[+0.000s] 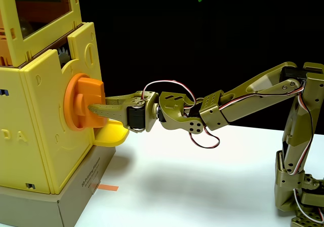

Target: Turn the button of vending machine.

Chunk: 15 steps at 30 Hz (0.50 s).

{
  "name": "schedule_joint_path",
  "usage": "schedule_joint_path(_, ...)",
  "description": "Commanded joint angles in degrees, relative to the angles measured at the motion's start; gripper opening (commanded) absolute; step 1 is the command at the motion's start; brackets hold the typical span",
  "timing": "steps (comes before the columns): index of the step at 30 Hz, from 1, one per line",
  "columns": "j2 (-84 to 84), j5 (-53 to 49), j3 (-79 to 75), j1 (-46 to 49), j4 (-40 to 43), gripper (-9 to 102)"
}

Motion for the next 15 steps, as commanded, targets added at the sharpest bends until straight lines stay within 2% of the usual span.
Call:
schedule_joint_path(1, 0.88, 3.52, -2.29, -0.62, 0.18, -1)
schedule_joint_path(4, 1.85, 11.34, -2.11, -1.05, 1.58, -1)
schedule_joint_path(6, 2.81, 20.57, -2.02, -1.23, 3.16, -1)
schedule_joint_path(15, 10.11, 78.13, -1.41, -2.29, 16.87, -1)
